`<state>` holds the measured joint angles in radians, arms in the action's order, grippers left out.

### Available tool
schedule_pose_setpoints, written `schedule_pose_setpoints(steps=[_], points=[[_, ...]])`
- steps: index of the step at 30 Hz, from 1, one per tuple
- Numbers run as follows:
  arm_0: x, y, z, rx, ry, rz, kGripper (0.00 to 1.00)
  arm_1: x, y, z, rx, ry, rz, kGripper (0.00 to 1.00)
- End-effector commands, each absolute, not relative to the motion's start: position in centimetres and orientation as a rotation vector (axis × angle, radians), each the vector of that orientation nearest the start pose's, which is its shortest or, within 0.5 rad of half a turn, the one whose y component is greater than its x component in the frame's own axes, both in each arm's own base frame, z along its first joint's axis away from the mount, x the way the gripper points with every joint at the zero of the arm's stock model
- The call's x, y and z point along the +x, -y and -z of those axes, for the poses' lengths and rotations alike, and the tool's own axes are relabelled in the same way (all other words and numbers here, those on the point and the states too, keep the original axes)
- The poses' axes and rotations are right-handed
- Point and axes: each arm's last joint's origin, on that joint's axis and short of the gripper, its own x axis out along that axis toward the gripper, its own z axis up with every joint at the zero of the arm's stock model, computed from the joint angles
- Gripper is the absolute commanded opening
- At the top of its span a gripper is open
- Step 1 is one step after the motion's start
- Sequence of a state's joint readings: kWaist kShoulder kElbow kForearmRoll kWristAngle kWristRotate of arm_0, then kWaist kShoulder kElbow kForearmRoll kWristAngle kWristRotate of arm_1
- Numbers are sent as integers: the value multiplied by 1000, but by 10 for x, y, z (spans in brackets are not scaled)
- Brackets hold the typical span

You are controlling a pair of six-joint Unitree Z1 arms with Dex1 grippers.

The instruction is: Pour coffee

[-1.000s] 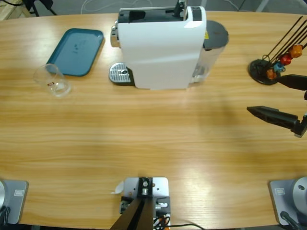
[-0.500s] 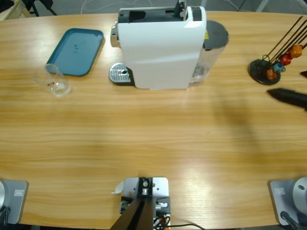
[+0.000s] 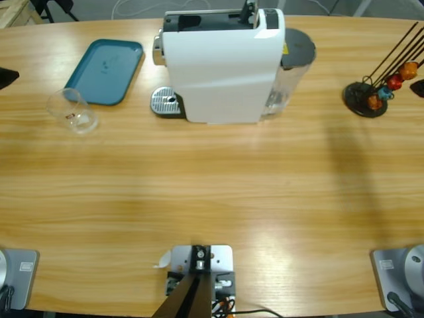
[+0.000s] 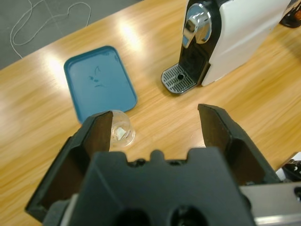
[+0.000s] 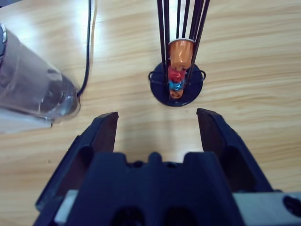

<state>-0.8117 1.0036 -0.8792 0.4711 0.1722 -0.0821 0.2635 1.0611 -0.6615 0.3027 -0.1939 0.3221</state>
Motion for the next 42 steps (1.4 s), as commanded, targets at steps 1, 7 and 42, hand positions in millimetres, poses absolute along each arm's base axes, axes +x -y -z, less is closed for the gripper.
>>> schedule_pose_setpoints(steps=[1,7,42], points=[[78,69,-333,213,-560,575,780,179,-28,-279,105,-741,88,719],[79,70,-329,213,-559,566,780,201,-21,-271,115,-740,142,596],[81,73,-325,222,-566,569,781,225,-12,-248,124,-756,173,0]])
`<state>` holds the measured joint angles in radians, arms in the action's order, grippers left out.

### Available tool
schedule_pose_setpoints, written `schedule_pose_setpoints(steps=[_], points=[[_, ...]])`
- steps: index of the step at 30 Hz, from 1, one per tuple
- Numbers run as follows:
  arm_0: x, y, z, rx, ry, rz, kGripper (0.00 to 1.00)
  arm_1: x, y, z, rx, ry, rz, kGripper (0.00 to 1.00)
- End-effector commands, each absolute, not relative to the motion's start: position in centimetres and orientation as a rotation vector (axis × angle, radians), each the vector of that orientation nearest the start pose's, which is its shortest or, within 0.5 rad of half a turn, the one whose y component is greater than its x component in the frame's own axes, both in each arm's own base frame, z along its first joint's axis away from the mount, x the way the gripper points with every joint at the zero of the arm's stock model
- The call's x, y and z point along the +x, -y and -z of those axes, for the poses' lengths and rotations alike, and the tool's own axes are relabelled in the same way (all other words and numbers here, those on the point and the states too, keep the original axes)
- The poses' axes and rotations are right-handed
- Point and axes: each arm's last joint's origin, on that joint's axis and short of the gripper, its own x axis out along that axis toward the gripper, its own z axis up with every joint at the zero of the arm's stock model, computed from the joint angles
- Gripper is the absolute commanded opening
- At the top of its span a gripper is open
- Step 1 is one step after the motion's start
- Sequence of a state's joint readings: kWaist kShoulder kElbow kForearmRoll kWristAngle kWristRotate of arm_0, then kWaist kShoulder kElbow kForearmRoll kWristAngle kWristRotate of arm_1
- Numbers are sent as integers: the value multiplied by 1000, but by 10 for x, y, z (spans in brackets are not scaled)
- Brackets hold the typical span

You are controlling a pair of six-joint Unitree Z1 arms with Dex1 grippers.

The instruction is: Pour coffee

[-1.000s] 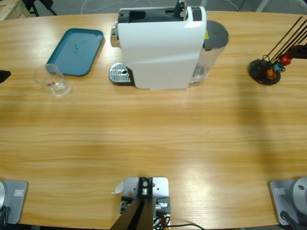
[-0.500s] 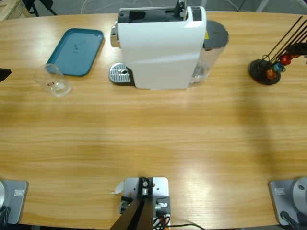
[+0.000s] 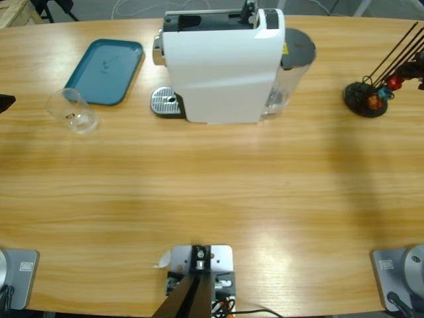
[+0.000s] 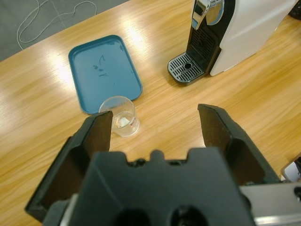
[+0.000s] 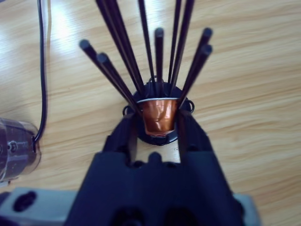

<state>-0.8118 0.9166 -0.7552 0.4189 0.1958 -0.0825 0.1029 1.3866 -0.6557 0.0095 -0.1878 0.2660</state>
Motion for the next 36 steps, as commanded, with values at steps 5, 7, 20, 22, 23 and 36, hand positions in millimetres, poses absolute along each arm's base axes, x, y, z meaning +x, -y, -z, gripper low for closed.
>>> schedule_pose_setpoints(steps=[5,7,20,22,23,36], points=[[82,73,-324,223,-569,569,782,225,-12,-247,124,-756,171,0],[82,73,-324,223,-569,569,781,224,-12,-248,124,-751,170,0],[82,74,-322,220,-565,572,784,191,-8,-323,116,-673,173,0],[82,75,-322,220,-563,576,784,191,-9,-343,117,-645,170,0],[82,75,-321,220,-562,576,784,192,-10,-352,116,-632,166,0],[83,81,-314,233,-566,607,784,151,-75,-425,-240,-614,-398,0]])
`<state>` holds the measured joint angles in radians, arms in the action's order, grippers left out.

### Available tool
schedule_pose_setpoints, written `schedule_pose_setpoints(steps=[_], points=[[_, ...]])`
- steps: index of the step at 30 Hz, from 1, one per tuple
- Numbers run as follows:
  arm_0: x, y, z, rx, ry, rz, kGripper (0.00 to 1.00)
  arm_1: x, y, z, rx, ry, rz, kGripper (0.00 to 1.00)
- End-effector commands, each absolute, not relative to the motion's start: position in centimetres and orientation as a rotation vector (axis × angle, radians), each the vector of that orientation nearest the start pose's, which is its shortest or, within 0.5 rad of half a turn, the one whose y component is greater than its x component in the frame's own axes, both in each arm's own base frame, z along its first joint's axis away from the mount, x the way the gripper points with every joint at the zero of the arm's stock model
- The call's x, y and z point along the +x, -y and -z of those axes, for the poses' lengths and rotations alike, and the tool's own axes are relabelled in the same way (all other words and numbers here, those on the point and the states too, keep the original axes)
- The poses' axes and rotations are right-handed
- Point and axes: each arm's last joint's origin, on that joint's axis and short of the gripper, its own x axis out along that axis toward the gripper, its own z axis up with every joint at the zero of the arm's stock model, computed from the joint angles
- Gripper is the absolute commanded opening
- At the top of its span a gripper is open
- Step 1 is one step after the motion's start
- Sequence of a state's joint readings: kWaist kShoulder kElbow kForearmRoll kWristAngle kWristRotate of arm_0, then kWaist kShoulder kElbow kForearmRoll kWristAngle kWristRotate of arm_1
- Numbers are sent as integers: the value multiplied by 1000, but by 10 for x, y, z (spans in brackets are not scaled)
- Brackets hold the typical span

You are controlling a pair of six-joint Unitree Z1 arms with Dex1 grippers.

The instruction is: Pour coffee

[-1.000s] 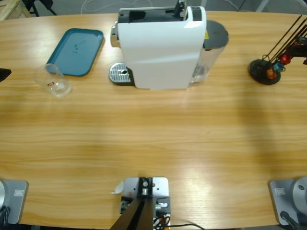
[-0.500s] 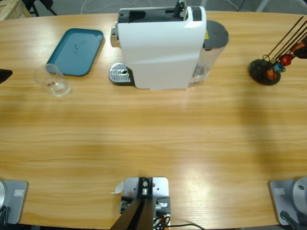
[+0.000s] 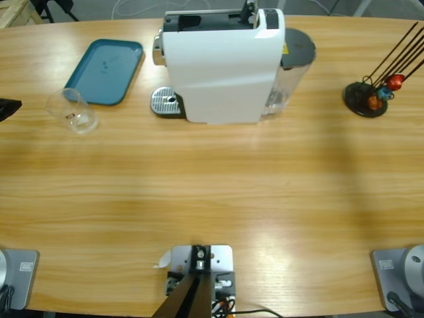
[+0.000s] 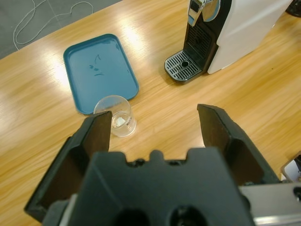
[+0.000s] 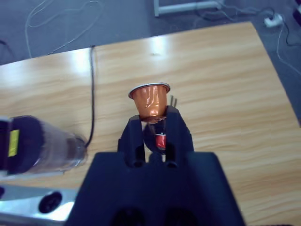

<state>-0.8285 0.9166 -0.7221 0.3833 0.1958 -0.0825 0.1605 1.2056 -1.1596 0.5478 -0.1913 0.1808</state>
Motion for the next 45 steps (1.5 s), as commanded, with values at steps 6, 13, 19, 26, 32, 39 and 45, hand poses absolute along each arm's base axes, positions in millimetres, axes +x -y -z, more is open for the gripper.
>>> schedule_pose_setpoints(steps=[6,13,19,26,32,39,45], points=[[87,88,-308,271,-557,631,784,120,-140,-398,-583,-679,-826,0],[89,89,-297,339,-518,651,784,150,-211,-405,-732,-579,-986,0],[90,91,-295,343,-526,649,784,187,-267,-406,-820,-526,-1057,0],[91,93,-294,348,-536,653,784,235,-293,-413,-836,-473,-1055,0],[92,95,-292,352,-543,659,784,271,-293,-411,-859,-476,-1016,0],[93,95,-291,353,-545,659,784,292,-299,-398,-871,-499,-1008,0],[93,96,-291,353,-545,658,784,293,-314,-387,-882,-511,-1041,0]])
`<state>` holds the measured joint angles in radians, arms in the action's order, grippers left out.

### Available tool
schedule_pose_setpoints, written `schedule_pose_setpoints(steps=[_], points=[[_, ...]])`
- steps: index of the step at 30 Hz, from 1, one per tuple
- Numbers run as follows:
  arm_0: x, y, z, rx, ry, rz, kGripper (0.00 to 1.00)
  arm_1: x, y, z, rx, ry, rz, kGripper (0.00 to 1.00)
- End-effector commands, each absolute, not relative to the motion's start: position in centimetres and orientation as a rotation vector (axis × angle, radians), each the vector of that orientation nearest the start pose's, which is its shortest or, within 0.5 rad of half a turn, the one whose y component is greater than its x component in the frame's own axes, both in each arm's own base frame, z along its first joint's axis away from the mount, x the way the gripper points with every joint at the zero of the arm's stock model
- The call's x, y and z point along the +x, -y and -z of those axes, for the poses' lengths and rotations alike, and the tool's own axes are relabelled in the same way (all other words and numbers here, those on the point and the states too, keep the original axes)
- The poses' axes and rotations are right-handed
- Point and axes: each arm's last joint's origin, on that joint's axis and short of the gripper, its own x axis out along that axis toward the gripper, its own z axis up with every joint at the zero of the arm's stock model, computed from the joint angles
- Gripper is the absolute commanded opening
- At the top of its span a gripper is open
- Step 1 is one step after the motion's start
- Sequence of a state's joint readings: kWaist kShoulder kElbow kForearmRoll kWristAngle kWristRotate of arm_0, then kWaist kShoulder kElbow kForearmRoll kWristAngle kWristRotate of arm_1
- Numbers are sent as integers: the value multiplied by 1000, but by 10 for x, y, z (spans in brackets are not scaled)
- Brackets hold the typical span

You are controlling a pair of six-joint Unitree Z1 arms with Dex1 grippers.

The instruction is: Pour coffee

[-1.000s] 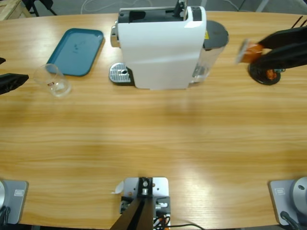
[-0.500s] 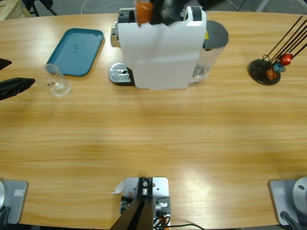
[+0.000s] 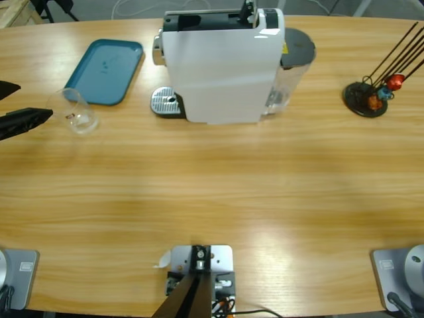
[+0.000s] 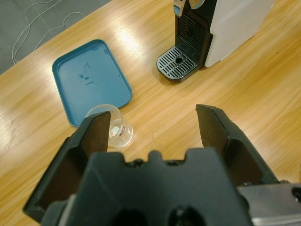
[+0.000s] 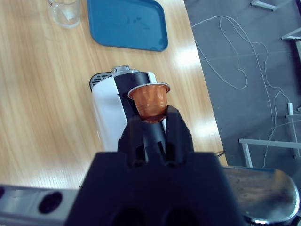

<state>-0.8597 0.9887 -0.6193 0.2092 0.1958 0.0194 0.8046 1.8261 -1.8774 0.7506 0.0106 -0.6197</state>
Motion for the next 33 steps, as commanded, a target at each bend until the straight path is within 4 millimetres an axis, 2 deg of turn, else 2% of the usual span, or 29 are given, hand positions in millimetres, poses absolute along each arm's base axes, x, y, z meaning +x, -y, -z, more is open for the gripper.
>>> schedule_pose_setpoints(steps=[1,8,12,14,19,22,33], points=[[94,96,-291,353,-544,657,784,292,-316,-386,-886,-511,-1046,0],[94,96,-291,351,-542,658,784,262,-340,-380,-943,-530,-1089,0],[93,96,-291,351,-540,658,784,243,-349,-397,-997,-523,-1046,0],[93,96,-291,351,-540,659,784,240,-349,-403,-1003,-518,-1039,0],[92,95,-291,350,-535,661,784,243,-349,-406,-1026,-510,-1007,0],[92,95,-291,349,-535,660,784,254,-344,-404,-1030,-522,-968,0],[93,96,-290,353,-541,660,792,276,-354,-381,-1019,-545,-961,0]])
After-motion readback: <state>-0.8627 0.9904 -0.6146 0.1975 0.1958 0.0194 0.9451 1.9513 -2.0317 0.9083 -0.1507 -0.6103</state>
